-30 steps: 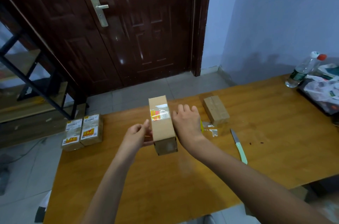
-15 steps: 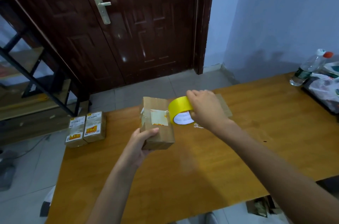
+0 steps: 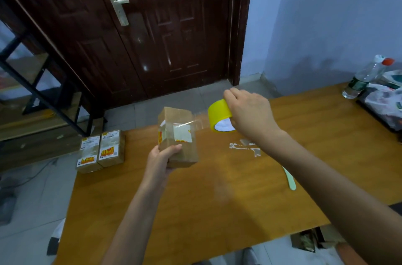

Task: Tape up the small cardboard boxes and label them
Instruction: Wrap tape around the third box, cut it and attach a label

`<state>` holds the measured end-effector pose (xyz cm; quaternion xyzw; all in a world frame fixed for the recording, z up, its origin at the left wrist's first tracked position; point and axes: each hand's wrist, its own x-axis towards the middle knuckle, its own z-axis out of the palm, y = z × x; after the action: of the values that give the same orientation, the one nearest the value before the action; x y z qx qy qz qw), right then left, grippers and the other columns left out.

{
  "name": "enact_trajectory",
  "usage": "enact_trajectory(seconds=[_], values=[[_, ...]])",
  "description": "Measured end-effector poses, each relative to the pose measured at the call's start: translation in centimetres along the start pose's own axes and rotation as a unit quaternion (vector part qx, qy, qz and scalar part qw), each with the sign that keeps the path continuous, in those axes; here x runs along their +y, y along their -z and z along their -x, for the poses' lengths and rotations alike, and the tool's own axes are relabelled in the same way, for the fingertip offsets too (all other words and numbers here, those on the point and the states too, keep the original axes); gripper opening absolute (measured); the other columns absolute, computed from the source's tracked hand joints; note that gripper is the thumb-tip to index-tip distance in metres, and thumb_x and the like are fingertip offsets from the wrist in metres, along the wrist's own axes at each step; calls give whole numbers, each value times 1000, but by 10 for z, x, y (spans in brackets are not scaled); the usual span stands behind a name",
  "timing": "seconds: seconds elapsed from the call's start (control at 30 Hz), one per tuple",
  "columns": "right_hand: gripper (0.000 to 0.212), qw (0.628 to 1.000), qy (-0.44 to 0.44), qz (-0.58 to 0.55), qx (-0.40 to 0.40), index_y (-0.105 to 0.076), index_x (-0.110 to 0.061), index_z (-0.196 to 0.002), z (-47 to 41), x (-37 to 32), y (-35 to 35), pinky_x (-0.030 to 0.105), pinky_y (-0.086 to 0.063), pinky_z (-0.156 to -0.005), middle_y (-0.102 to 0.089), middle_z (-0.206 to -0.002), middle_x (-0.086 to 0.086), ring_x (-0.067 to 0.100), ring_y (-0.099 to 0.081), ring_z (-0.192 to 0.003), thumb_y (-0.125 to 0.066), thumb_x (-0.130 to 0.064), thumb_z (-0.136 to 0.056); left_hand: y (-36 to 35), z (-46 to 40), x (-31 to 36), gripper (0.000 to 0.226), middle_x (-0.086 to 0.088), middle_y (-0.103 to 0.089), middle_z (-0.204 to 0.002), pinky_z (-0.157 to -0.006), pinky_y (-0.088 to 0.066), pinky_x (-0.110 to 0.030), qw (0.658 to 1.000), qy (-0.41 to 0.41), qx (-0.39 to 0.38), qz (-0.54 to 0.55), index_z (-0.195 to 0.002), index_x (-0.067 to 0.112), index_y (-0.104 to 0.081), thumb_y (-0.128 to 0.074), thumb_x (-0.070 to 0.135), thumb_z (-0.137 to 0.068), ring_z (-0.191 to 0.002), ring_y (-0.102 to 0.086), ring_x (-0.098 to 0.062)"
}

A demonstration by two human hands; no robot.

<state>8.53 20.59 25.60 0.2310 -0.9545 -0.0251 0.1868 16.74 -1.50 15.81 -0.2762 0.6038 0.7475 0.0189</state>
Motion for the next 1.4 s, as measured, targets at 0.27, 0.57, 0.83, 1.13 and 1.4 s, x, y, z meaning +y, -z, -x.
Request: enact_trajectory(seconds=[0.27, 0.57, 0.83, 1.13, 1.4], values=[[32, 999, -4, -37, -39, -50, -10, -96, 7, -5, -43, 33, -25, -55, -52, -83, 7, 28, -47, -69, -54, 6, -69, -8, 7, 8, 46, -15, -67, -102, -77, -55, -36, 983, 87, -72, 144, -112, 3, -62, -67, 18, -69, -95, -63, -28], [33, 998, -2, -11, -68, -55, -7, -89, 4, -13, -70, 31, -25, -54, -52, -72, 7, 27, -43, -58, -59, 10, -61, -6, 8, 10, 39, -14, -69, -98, -68, -59, -31, 972, 87, -100, 194, -109, 3, -62, -60, 16, -73, -89, -65, -27], [31, 993, 17, 8, -121, -52, -11, -102, 1, -10, -89, 32, -27, -67, -59, -93, 5, 27, -57, -86, -57, 2, -75, 1, 1, 16, 35, -13, -72, -96, -67, -60, -30, 971, 63, -110, 204, -108, 4, -63, -58, 16, -75, -88, -67, -26], [30, 996, 47, 31, -68, -49, -13, -93, -15, -1, -47, 32, -25, -69, -47, -81, 2, 27, -53, -80, -63, -2, -69, 14, -18, -6, 34, -12, -66, -110, -85, -53, -40, 999, 14, 12, -40, -118, 4, -58, -66, 11, -86, -97, -64, -25], [25, 997, 56, 35, -48, -47, -12, -93, -34, 7, -28, 32, -23, -69, -39, -80, 2, 25, -41, -74, -54, 1, -73, 9, -27, -1, 59, -13, -66, -110, -72, -56, -35, 998, -17, 41, -48, -120, 6, -57, -79, 23, -69, -99, -65, -27]])
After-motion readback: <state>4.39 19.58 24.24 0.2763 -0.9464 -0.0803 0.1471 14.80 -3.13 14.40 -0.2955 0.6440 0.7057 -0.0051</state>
